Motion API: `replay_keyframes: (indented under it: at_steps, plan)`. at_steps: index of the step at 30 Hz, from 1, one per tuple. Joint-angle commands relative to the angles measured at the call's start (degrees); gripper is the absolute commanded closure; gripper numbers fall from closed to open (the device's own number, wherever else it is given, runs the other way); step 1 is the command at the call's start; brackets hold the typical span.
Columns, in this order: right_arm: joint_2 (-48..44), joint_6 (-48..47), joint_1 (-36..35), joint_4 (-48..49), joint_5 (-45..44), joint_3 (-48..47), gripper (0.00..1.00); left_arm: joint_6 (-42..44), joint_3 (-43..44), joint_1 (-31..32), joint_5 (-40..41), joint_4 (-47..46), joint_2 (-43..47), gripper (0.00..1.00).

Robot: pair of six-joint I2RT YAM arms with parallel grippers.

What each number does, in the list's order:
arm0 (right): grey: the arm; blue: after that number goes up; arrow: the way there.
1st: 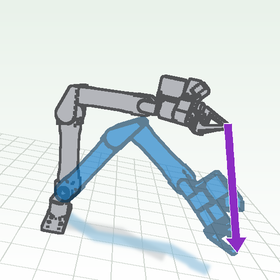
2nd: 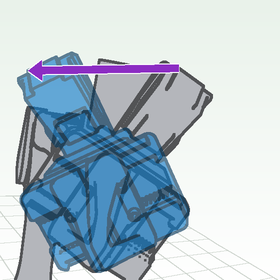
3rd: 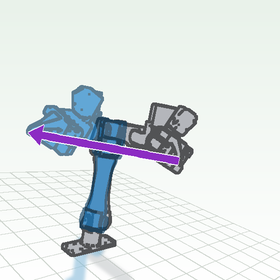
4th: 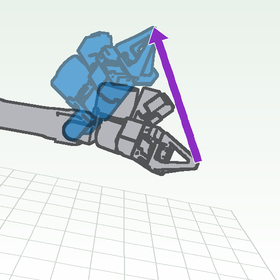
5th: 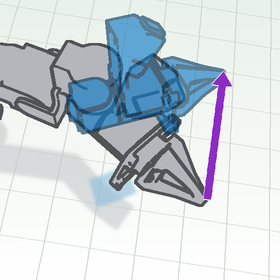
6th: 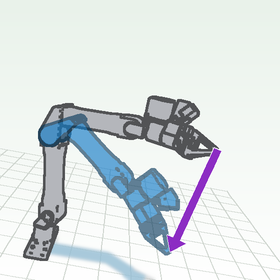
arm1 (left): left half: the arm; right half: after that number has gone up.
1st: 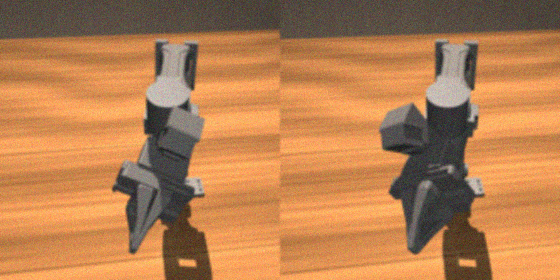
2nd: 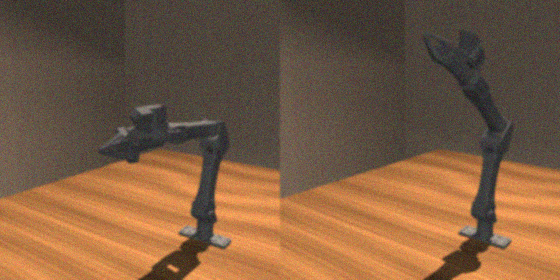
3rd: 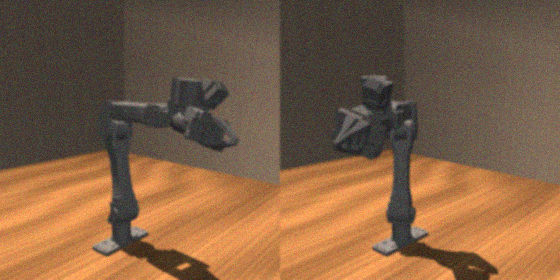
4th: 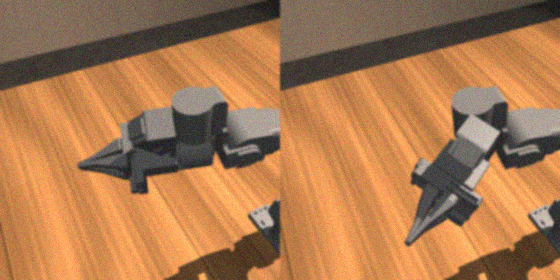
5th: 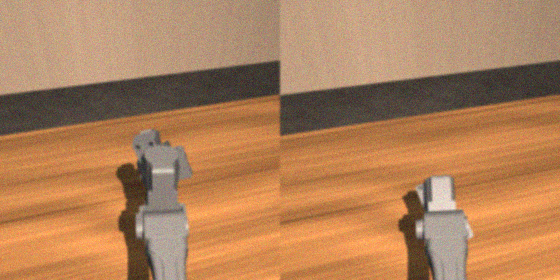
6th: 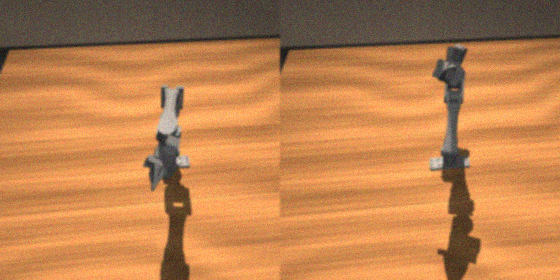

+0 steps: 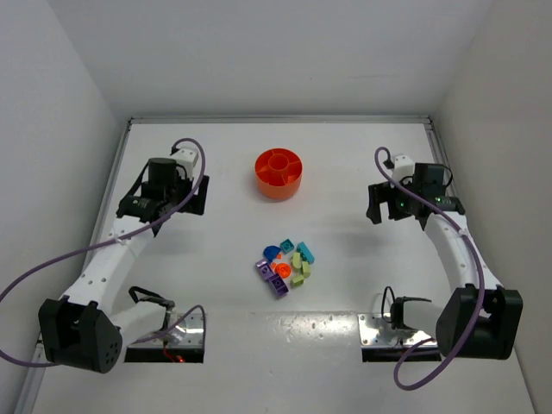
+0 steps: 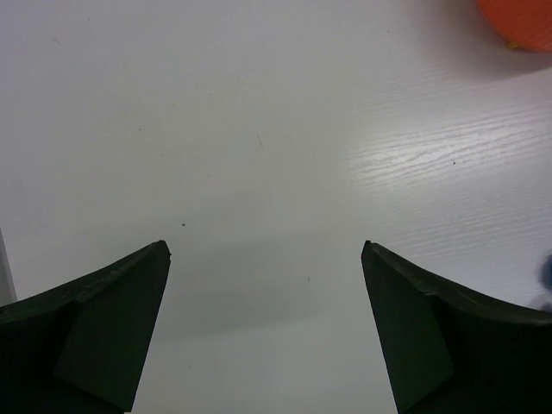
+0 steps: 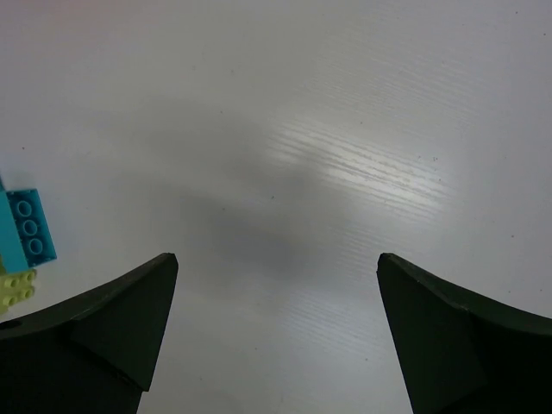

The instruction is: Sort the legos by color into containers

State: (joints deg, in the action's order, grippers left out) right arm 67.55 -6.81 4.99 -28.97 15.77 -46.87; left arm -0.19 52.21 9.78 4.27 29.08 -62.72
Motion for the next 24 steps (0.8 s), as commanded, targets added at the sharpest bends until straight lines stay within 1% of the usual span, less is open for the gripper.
replay_keyframes:
  at_steps: [1,4,6,7,8,9,11,12,14,16,18,19,21,24]
  plan:
    - [-0.7,-1.4,-0.3,0.1,1.3,-2.3,0.0,-0.5,-0.1,0.5,1.1,-1.9,1.5,0.0]
    - [-1.5,-2.9,-0.3,1.2,1.3,-1.8,0.0,-3.3,0.4,0.5,5.7,-1.9,0.9,0.0]
    - [-1.5,-3.7,-0.3,0.6,1.9,-1.8,0.0,-3.3,0.4,0.5,8.6,-1.9,0.3,0.0]
    - [-0.9,-3.7,-0.3,-0.3,1.9,-2.3,0.0,-3.9,0.4,0.5,9.5,-1.9,0.3,0.0]
    - [-0.3,-4.3,-0.3,-1.0,2.6,-2.3,0.0,-2.8,0.4,0.5,9.5,-1.9,0.3,0.0]
    - [1.1,-4.4,-0.3,-1.8,2.6,-3.8,0.0,-1.1,0.4,0.5,6.4,-1.9,0.3,0.0]
    - [2.4,-4.9,-0.3,-3.9,5.4,-4.4,0.06,0.9,-0.3,0.5,3.9,-2.7,1.7,0.0]
    - [2.9,-4.9,-0.9,-4.5,6.5,-5.1,0.15,0.9,-0.3,0.5,3.4,-4.1,2.3,0.0]
    - [3.7,-4.9,-1.5,-5.1,9.5,-5.1,0.21,0.9,0.0,0.5,1.4,-4.1,2.9,0.0]
    - [5.0,-4.9,-3.0,-5.7,10.8,-5.1,0.27,2.1,3.4,0.5,-0.6,0.3,0.0,0.0]
    - [6.6,-4.9,-4.8,-6.2,10.8,-5.1,0.34,4.9,4.2,0.5,-3.0,2.6,-0.7,0.0]
    - [6.6,-4.9,-5.5,-6.2,10.8,-5.1,0.35,5.6,4.2,0.5,-3.7,2.6,-0.7,0.0]
    - [7.3,-4.9,-8.1,-6.2,10.8,-4.5,0.35,6.5,2.6,0.5,-5.8,2.6,2.4,0.0]
    - [7.3,-3.7,-12.9,-5.5,9.5,-4.5,0.35,6.5,1.9,0.5,-5.8,1.6,3.2,0.0]
